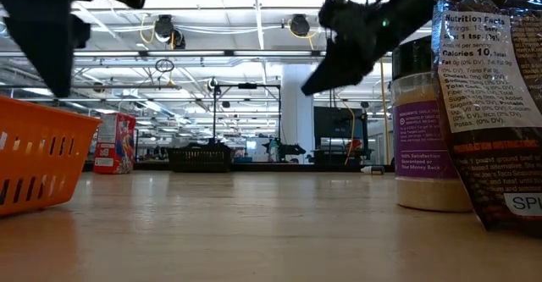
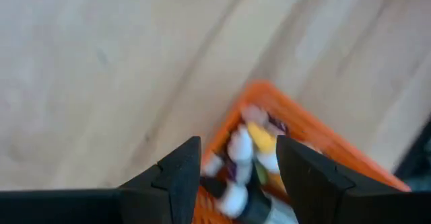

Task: Pick & Place Kitchen Items
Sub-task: Put the small blue food coloring bottle into the orange bin

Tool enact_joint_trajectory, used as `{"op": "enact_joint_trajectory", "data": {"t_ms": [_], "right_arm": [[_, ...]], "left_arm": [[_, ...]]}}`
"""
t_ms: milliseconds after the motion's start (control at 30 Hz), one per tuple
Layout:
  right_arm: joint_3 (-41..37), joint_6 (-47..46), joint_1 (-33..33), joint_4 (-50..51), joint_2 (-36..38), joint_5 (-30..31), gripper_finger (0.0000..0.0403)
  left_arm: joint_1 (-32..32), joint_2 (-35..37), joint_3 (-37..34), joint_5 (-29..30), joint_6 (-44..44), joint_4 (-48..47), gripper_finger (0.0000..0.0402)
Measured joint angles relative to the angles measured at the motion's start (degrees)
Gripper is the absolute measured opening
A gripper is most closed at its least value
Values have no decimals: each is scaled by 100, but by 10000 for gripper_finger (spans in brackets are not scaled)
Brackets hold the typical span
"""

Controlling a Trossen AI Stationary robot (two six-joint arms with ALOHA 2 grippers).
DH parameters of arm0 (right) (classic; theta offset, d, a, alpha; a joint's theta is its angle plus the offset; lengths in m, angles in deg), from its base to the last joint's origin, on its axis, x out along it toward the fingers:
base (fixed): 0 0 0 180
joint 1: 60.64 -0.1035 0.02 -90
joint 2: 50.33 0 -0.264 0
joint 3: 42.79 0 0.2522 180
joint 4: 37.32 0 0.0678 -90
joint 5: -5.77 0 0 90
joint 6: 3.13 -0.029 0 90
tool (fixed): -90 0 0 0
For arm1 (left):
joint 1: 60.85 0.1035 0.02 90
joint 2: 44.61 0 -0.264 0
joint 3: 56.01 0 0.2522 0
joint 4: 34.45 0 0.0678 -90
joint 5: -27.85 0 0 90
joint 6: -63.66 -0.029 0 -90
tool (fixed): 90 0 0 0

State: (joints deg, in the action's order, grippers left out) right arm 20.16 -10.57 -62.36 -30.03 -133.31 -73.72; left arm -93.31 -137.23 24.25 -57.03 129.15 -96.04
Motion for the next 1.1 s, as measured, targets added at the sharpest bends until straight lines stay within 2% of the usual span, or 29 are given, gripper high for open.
{"op": "enact_joint_trajectory", "data": {"t_ms": [167,300,467,567,733,833,1100], "right_arm": [[0,-192,466,814,0,623,105],[0,-590,1035,1477,0,599,105],[-1,-818,1898,2232,0,591,105],[0,-788,2433,2370,0,567,105],[0,-607,3325,2350,-7,-161,105],[0,-477,3731,2370,-59,-183,105],[0,-189,4287,2388,-278,-538,123]], "left_arm": [[108,0,-2,940,-344,14,196],[202,0,-2,1617,-585,23,196],[347,0,-2,2133,-940,249,196],[450,0,-2,2242,-1192,444,196],[594,0,-2,2254,-1573,796,196],[647,0,-2,2254,-1734,927,196],[695,0,-2,2254,-1800,929,196]]}}
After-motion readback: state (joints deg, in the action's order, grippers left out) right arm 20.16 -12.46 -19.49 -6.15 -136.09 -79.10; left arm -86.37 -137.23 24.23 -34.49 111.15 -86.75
